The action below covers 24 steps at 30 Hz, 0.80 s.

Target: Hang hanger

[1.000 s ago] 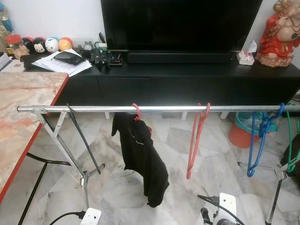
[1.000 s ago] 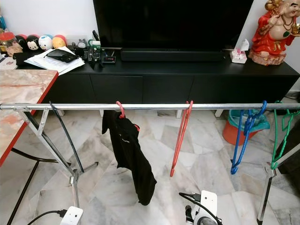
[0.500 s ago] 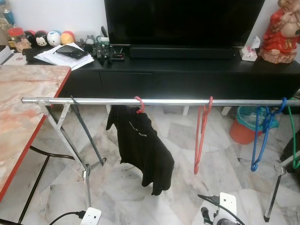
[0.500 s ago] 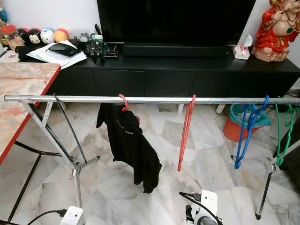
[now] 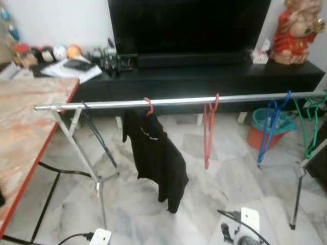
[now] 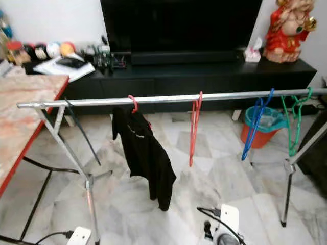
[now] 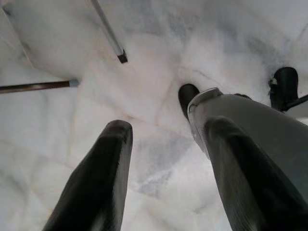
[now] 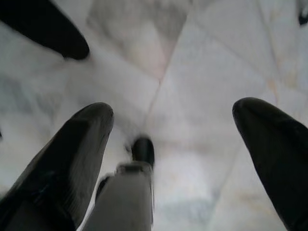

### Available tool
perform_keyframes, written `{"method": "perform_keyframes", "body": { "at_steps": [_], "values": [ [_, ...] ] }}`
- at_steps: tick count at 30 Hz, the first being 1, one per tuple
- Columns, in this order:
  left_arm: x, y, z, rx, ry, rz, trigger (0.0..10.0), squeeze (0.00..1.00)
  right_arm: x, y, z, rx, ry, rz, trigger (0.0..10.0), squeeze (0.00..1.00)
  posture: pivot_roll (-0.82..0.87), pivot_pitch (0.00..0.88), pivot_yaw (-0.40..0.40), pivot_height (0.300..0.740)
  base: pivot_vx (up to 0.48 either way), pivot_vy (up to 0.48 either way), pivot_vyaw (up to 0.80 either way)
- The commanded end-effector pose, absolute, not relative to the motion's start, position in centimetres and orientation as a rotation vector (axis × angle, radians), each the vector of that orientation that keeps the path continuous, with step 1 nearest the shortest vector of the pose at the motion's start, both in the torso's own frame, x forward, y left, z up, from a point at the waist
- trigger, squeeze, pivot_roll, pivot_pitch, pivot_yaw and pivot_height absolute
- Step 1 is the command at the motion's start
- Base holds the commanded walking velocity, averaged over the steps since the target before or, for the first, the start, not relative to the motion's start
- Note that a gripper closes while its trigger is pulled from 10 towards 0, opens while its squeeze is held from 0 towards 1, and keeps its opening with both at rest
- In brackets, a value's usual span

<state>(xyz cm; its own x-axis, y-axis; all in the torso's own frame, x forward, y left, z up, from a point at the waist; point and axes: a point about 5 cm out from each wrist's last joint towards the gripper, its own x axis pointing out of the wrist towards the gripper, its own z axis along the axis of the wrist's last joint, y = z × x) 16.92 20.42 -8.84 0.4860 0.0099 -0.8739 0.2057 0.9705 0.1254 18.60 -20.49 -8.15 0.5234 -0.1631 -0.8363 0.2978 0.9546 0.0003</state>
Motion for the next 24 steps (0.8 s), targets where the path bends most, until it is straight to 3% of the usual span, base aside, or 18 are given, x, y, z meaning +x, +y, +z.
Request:
{"method": "perform_keyframes", "body": {
  "at_steps": [1,24],
  "values": [
    [16.02,20.32,-9.26,0.219,1.093,-0.129,10.0,0.00,18.62,-20.82,-8.08,0.147,0.980,-0.287,10.0,0.00,-0.11,0.000,-0.014,0.740,-0.247,0.000,0.00],
    [16.06,20.30,-9.24,0.218,1.092,-0.128,10.0,0.00,18.66,-20.82,-8.06,0.152,0.975,-0.291,10.0,0.00,-0.11,0.000,-0.015,0.740,-0.247,0.000,0.00]
  ]
}}
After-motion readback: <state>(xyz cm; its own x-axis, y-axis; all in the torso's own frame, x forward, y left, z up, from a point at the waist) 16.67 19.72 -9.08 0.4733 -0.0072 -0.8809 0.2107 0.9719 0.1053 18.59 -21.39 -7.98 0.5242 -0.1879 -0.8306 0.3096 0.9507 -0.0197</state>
